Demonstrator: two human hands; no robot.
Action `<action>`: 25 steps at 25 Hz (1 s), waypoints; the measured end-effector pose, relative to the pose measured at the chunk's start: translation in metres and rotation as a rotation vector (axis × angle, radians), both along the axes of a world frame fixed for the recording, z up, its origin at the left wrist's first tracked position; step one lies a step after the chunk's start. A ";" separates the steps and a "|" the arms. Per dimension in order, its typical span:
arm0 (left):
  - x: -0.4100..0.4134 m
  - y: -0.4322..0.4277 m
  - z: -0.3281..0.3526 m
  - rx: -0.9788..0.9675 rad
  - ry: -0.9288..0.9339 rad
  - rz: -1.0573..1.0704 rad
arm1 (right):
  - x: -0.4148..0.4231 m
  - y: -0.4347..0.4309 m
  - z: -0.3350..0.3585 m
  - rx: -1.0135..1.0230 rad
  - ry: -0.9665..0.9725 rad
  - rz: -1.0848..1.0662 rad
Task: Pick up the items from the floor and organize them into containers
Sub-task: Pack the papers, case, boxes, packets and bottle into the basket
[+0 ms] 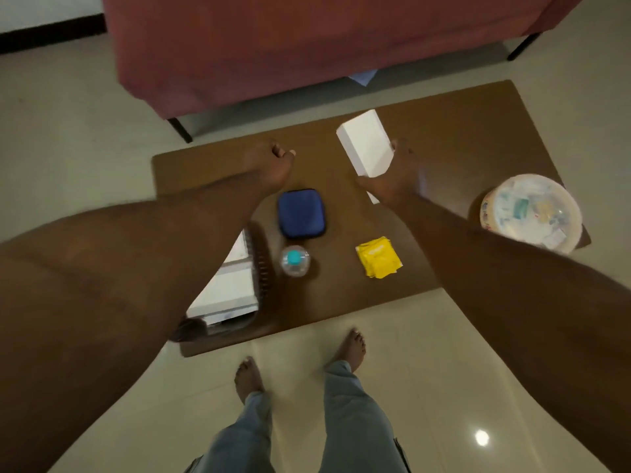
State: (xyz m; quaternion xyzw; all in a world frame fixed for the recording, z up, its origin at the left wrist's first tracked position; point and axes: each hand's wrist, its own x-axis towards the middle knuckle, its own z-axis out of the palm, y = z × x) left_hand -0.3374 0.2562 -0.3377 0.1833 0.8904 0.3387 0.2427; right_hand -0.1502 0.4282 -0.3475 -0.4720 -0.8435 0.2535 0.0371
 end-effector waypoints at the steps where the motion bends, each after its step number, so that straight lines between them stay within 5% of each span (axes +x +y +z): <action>1: -0.016 -0.030 0.010 -0.007 0.030 0.052 | -0.027 -0.018 0.010 0.000 0.022 0.042; 8: -0.086 -0.223 0.024 -0.132 0.046 0.391 | -0.156 -0.191 0.038 -0.110 0.109 0.290; 12: -0.087 -0.277 0.010 -0.185 -0.040 0.433 | -0.161 -0.267 0.012 -0.107 -0.026 0.446; 19: -0.084 -0.319 -0.035 -0.180 -0.144 0.446 | -0.143 -0.279 -0.043 0.098 -0.456 0.885; 25: -0.078 -0.334 -0.078 -0.187 -0.195 0.446 | -0.164 -0.290 -0.076 0.194 -0.450 0.992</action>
